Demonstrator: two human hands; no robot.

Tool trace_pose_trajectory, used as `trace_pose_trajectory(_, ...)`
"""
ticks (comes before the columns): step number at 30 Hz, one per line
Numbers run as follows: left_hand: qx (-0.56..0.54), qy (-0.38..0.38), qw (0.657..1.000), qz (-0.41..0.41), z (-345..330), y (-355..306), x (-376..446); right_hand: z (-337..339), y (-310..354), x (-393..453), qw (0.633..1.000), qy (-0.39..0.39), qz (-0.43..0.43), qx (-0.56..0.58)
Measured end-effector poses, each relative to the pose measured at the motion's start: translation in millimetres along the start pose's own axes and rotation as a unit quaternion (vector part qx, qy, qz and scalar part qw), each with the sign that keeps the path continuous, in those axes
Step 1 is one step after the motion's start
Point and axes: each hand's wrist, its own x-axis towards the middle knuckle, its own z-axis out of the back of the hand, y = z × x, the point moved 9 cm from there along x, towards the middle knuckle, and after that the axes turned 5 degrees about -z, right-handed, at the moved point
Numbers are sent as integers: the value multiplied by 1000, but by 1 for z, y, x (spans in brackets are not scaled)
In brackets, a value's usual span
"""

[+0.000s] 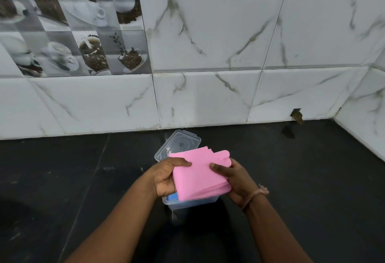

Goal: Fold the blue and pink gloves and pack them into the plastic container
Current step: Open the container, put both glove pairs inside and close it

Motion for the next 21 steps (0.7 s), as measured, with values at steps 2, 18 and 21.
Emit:
trace_pose_trajectory(2, 40, -39, 998, -2, 15, -6, 6, 6, 1, 7, 993, -77, 36, -84)
trace_pose_trajectory(18, 655, -262, 690, -165, 42, -48, 13, -22, -11, 26, 867, -204, 88, -445)
trace_pose_trajectory(21, 739, -205, 623, -150, 39, -37, 25, -27, -16, 33, 792, -212, 62, -569)
